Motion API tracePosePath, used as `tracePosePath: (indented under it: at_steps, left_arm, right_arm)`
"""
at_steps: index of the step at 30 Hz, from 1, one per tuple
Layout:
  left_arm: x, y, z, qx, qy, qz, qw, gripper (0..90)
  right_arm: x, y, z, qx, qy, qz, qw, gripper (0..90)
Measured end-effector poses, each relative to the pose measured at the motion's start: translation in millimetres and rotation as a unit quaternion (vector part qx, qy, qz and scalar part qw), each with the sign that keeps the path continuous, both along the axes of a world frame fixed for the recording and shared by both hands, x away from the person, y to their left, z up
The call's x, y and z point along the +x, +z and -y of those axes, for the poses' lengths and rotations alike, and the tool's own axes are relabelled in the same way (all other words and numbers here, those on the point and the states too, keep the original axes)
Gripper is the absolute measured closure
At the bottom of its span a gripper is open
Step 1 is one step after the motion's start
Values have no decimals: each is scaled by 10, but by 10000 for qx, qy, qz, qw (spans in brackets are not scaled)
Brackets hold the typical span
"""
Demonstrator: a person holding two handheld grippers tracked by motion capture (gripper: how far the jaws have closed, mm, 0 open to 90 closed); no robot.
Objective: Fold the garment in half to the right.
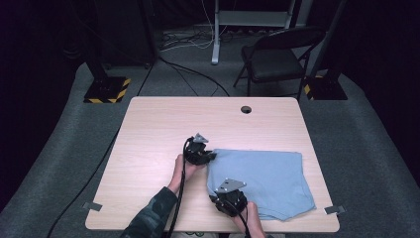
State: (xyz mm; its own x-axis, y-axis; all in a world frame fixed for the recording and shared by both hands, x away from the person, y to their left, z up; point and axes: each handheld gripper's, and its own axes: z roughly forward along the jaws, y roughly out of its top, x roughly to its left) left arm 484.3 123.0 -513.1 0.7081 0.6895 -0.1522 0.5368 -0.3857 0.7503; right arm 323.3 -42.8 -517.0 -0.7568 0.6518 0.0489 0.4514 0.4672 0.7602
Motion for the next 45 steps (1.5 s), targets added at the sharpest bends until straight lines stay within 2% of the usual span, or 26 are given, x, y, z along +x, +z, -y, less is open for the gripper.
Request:
tracePosePath:
  at_steps: [4, 9, 11, 13, 18, 20, 22, 26, 29, 34, 36, 45]
  left_arm:
    - [-11, 52, -21, 25, 12, 91, 10000, 777]
    - [-13, 176, -88, -10, 72, 173, 9998, 778]
    - [-11, 204, -97, -3, 69, 204, 9998, 778]
    - [-18, 260, -104, -1, 86, 259, 9996, 779]
    - [-49, 374, -109, 146, 84, 480, 9987, 779]
    - [-62, 419, -115, 212, 98, 536, 9983, 779]
    - [-55, 458, -130, 160, 103, 512, 9985, 779]
    - [-62, 544, -140, 164, 97, 602, 9980, 779]
    - [-86, 654, -138, 268, 98, 745, 9968, 779]
    - [-101, 752, -152, 350, 87, 853, 9957, 779]
    - [-111, 804, -162, 449, 87, 927, 9946, 779]
    - [-102, 924, -249, 581, 147, 976, 9934, 779]
  right_arm:
    - [-2, 56, 26, 165, -7, 29, 9999, 797]
    - [-3, 181, 78, 510, -43, 74, 9987, 797]
    - [-2, 201, 86, 548, -48, 88, 9984, 798]
    - [5, 254, 129, 744, -92, 69, 9972, 798]
    - [8, 336, 174, 958, -109, 108, 9953, 798]
    - [5, 358, 167, 1012, -98, 112, 9948, 798]
    - [3, 380, 160, 1068, -81, 121, 9942, 799]
    - [-4, 418, 170, 1169, -82, 143, 9930, 799]
    - [-4, 486, 194, 1343, -92, 156, 9908, 801]
    - [-9, 550, 178, 1436, -51, 215, 9894, 801]
    - [-11, 575, 152, 1481, -22, 237, 9887, 801]
    - [12, 654, 60, 1601, 47, 301, 9866, 801]
